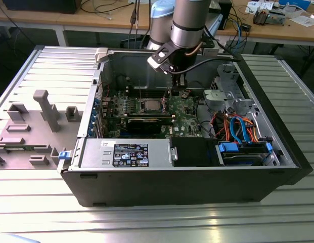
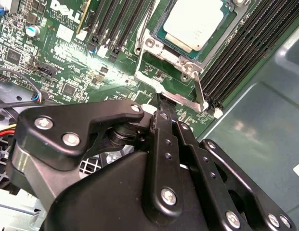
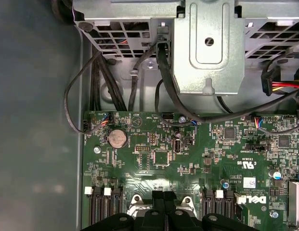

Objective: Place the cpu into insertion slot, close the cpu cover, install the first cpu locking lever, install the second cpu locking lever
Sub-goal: 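Close the cpu cover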

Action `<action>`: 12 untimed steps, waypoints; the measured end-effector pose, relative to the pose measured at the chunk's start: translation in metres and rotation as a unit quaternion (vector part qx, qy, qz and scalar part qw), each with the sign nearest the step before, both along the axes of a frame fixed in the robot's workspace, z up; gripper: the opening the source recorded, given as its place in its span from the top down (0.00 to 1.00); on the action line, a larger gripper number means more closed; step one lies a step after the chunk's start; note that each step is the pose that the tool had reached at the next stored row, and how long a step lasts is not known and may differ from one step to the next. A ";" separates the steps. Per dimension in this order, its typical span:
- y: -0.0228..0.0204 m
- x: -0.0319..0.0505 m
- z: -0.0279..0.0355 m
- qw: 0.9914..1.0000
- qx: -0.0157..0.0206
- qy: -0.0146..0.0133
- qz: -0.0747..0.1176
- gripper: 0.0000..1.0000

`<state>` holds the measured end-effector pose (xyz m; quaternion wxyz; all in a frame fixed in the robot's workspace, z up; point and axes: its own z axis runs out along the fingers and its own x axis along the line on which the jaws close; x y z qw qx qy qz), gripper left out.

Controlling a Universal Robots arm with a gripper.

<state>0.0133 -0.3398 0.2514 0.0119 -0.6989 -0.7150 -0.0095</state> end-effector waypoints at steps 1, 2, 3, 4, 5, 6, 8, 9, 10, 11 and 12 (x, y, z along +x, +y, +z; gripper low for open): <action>0.0000 -0.0012 0.0000 1.000 0.000 0.000 0.000 0.89; 0.0000 -0.0026 0.0000 1.000 0.000 0.000 0.000 0.89; 0.0000 -0.0031 0.0000 1.000 0.000 0.000 0.000 0.89; 0.0000 -0.0035 0.0000 1.000 0.000 0.000 0.000 0.89; -0.0001 -0.0039 0.0000 1.000 0.000 0.000 0.000 0.89; -0.0001 -0.0043 0.0000 1.000 0.000 0.000 0.000 0.89; -0.0001 -0.0049 0.0000 1.000 0.000 0.000 0.000 0.89; -0.0001 -0.0056 -0.0001 1.000 0.000 0.000 0.000 0.89; -0.0001 -0.0060 -0.0001 1.000 0.000 0.000 0.000 0.89; -0.0001 -0.0065 -0.0001 1.000 0.000 0.000 0.000 0.89; -0.0001 -0.0068 -0.0001 1.000 0.000 0.000 0.000 0.89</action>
